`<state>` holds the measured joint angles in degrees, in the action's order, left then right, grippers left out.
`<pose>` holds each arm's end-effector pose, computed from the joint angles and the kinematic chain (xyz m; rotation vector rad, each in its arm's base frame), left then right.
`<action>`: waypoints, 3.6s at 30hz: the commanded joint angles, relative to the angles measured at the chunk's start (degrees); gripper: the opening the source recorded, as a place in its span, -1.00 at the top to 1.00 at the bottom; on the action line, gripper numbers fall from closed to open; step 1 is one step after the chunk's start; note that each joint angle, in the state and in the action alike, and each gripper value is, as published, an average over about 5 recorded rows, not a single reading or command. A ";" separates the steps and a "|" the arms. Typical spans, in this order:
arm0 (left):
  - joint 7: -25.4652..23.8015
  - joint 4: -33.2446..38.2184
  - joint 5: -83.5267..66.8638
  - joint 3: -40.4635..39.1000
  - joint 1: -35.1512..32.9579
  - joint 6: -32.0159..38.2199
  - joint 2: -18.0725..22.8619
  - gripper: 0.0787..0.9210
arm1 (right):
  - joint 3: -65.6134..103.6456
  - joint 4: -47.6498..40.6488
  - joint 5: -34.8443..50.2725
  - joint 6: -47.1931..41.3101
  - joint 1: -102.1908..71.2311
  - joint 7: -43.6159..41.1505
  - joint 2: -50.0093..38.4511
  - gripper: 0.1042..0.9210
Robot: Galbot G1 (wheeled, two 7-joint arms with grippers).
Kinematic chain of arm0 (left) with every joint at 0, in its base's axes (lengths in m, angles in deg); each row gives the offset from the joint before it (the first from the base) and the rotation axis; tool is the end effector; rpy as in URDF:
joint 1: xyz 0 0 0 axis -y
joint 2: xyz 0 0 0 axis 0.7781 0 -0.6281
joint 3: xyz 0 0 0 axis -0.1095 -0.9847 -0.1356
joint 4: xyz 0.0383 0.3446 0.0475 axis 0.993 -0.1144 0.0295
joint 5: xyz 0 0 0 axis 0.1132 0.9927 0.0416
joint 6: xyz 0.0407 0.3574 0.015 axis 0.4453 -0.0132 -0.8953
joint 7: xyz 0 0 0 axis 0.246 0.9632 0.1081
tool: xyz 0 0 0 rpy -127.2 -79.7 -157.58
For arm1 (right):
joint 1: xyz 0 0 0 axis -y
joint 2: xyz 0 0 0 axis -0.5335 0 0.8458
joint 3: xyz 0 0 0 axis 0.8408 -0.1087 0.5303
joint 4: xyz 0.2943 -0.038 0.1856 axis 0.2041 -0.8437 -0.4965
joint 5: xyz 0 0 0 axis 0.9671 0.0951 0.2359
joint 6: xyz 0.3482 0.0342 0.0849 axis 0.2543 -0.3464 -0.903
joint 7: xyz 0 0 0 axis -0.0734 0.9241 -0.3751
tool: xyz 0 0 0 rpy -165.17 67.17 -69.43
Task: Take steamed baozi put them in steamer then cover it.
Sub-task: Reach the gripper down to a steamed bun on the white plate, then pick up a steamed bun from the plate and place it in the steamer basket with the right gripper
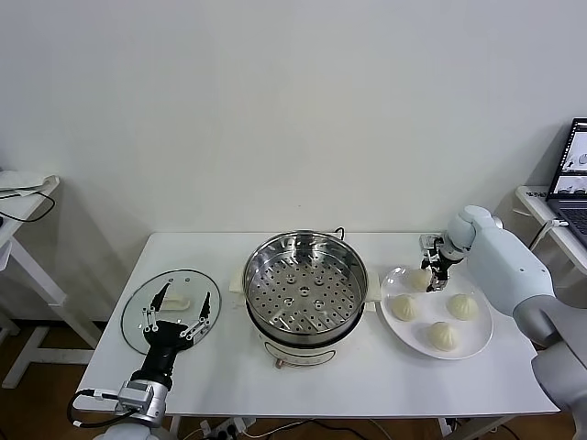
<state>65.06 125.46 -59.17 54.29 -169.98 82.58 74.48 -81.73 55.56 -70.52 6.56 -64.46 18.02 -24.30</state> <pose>0.1914 0.0451 -0.2954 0.1490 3.0864 0.3721 0.6076 -0.1988 -0.2306 1.0789 -1.4009 1.3640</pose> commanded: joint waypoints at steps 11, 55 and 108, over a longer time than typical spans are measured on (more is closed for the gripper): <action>0.04 0.34 -0.08 -0.08 -0.14 -0.11 -0.01 -0.77 | -8.25 12.20 11.46 3.53 2.93 -2.23 -9.41 -0.39; -0.04 1.24 -2.29 5.66 -1.71 -1.44 -1.82 -0.77 | -53.25 33.20 30.32 41.84 43.08 -3.61 11.54 -0.39; -0.53 0.91 -3.63 6.81 -1.86 -1.82 -2.04 -0.77 | -39.48 24.82 19.71 40.50 27.06 -0.97 11.83 -0.76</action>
<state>64.54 126.41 -62.89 61.26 -171.74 80.74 72.42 -121.35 77.49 -56.65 49.00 -39.89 17.74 -10.01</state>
